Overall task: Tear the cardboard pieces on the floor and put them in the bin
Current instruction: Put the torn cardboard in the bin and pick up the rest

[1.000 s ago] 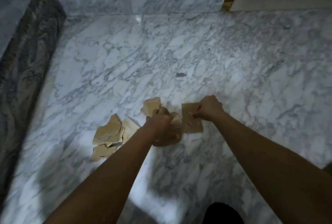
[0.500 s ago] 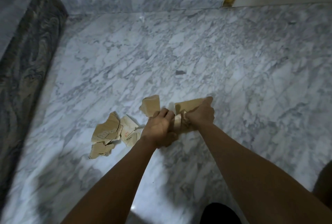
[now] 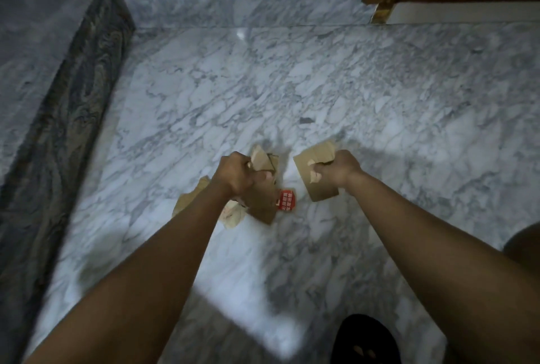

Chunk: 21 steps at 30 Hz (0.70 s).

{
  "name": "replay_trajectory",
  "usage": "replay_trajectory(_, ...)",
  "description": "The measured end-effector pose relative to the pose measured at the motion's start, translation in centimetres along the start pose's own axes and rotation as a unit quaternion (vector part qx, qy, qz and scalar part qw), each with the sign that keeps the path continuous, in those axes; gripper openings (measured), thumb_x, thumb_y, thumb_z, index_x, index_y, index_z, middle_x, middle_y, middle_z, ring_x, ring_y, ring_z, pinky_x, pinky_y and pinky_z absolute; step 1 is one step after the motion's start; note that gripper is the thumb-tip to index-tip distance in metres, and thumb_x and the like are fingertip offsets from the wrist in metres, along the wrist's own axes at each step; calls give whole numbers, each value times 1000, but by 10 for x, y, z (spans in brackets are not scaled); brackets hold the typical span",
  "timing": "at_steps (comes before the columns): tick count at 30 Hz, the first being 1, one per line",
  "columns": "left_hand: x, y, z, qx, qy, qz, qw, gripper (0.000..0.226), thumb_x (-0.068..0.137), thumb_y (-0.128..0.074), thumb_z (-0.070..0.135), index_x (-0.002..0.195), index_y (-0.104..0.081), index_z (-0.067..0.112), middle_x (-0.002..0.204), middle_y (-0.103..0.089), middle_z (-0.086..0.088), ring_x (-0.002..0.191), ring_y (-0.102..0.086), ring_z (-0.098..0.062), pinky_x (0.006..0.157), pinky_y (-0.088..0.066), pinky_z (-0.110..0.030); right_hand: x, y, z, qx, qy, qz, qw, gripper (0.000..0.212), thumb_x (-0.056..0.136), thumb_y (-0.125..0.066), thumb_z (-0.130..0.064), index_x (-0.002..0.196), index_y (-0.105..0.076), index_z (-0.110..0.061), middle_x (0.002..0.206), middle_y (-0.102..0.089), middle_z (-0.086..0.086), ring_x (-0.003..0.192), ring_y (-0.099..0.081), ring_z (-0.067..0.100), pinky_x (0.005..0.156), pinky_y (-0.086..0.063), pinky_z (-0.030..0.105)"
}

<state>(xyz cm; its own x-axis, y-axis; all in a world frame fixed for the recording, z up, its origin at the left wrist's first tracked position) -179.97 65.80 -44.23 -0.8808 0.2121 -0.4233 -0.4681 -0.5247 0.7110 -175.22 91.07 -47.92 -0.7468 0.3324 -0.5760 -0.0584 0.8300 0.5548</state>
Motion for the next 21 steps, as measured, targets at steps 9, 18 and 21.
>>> replay_trajectory(9,-37,59,-70,10,74,-32,997,39,76,-78,53,72,-53,22,79,-56,1,85,-56,-23,68,-43,-31,-37,-81,-32,-260,113,-102,953,52,80,-77,-39,120,-66,-9,125,-60,11,108,-61,31,91,-53,40)
replay_trajectory(18,-61,37,-137,-1,46,-152,987,72,57,-88,56,120,-60,35,98,-65,15,102,-62,-17,83,-48,-30,-30,-104,-23,-254,99,-103,957,56,92,-66,-30,139,-38,-16,129,-58,12,115,-59,34,91,-49,38)
replay_trajectory(21,-56,45,-138,-27,64,-131,989,64,58,-82,62,112,-68,31,104,-70,6,102,-63,-19,89,-52,-36,-31,-106,-31,-322,78,-191,924,66,85,-73,-30,139,-39,-13,133,-56,9,114,-58,31,92,-50,38)
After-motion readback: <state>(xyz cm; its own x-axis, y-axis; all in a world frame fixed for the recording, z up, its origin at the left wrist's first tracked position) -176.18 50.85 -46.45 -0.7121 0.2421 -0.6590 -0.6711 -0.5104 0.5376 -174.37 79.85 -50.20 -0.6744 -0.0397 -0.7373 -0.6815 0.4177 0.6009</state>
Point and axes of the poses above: each hand's wrist, its own x-axis towards the middle knuckle, its own y-axis out of the back of the hand, z = x × y, the point moved 6 cm from there along x, towards the middle knuckle
